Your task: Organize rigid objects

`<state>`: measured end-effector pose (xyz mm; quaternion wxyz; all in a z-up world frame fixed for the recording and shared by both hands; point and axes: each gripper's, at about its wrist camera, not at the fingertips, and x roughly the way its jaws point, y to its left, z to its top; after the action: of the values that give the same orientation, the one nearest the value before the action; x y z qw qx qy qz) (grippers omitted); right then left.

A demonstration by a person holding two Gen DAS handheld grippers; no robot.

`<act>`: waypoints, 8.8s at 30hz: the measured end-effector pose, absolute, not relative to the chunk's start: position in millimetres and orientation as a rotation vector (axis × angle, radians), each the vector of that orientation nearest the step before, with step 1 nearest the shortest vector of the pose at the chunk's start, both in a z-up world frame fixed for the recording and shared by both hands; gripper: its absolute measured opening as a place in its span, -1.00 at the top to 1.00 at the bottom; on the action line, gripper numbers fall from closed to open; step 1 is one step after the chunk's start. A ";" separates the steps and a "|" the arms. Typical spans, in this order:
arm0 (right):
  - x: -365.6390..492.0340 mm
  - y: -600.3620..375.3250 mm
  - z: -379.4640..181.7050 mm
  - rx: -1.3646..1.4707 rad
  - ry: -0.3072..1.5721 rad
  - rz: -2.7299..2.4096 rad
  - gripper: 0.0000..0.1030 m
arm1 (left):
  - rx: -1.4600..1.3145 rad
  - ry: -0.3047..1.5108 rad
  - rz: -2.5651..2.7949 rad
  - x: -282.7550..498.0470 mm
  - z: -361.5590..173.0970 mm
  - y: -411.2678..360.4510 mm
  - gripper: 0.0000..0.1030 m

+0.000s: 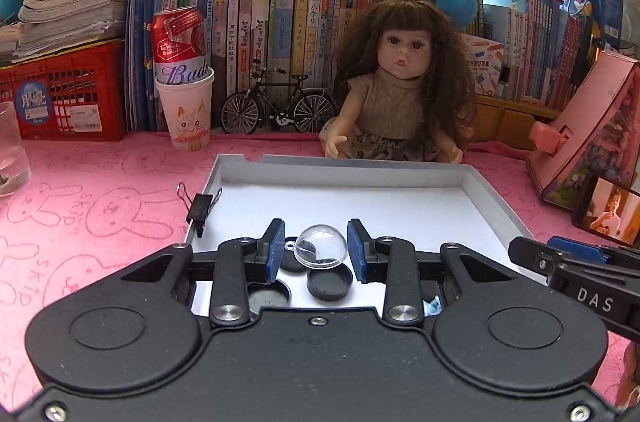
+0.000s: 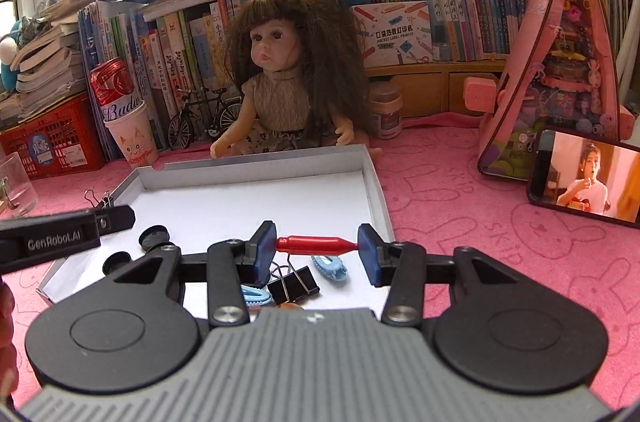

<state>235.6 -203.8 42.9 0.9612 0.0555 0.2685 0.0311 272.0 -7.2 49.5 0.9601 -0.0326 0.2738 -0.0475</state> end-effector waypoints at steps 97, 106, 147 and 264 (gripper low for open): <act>264.4 -207.7 39.8 0.139 0.616 0.113 -0.71 | 0.033 0.624 -0.112 291.7 40.1 -29.8 -0.30; 245.8 -200.5 43.7 0.100 0.605 0.123 -0.72 | -0.009 0.620 -0.117 275.6 43.6 -16.8 -0.33; 169.2 -187.7 35.5 0.024 0.579 0.096 -0.88 | -0.027 0.628 -0.130 186.7 26.5 7.0 -0.49; 176.0 -186.6 -0.8 -0.020 0.711 0.040 -1.00 | 0.002 0.691 0.012 189.9 -7.5 13.7 -0.99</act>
<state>176.0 -186.6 -0.8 0.9372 -0.0098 0.3480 0.0195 189.9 13.7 -7.5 0.9408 0.0009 0.3389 0.0061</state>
